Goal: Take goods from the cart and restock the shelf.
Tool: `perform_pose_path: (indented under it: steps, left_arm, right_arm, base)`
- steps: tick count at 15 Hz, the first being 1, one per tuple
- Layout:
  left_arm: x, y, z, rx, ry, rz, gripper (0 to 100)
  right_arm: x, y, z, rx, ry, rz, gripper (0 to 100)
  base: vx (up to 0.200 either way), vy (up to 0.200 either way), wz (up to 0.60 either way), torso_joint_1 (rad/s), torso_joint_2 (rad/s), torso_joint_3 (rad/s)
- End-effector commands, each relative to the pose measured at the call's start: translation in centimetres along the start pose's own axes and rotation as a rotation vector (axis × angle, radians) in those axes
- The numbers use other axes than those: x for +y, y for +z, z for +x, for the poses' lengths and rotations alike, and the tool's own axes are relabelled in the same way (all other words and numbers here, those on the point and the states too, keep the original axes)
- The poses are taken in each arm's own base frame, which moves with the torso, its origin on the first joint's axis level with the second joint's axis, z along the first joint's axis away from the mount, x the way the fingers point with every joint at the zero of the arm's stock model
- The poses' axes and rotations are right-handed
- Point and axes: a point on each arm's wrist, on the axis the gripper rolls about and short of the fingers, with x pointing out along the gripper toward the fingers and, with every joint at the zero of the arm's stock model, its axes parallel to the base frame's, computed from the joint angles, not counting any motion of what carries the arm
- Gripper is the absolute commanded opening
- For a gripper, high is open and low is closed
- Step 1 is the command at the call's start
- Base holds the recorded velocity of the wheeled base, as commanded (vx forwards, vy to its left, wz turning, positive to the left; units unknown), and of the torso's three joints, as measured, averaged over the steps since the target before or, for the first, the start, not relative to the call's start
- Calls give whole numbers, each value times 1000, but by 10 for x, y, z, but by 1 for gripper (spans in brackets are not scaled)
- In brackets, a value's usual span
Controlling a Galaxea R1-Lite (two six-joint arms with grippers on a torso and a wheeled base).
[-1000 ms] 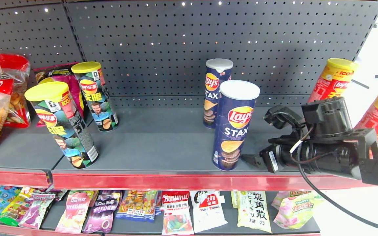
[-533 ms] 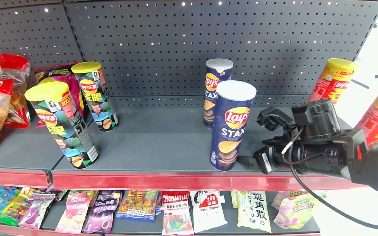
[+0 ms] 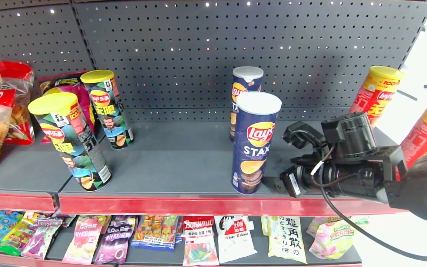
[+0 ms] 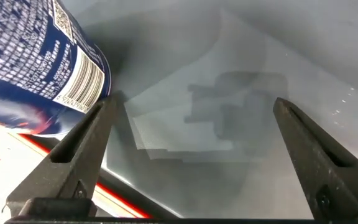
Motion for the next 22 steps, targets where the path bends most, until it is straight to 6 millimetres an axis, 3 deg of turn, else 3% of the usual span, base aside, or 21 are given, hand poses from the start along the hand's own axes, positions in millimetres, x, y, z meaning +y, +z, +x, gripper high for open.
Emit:
perform_pose_path:
  steps: [1, 22]
  left_arm:
    - [0, 0, 0, 0, 0, 0, 100]
    - [0, 0, 0, 0, 0, 0, 100]
  right_arm:
    - [4, -1, 1, 6, 9, -7, 100]
    - [13, 1, 0, -2, 32, -21, 100]
  base:
    - [0, 0, 0, 0, 0, 0]
    - [0, 0, 0, 0, 0, 0]
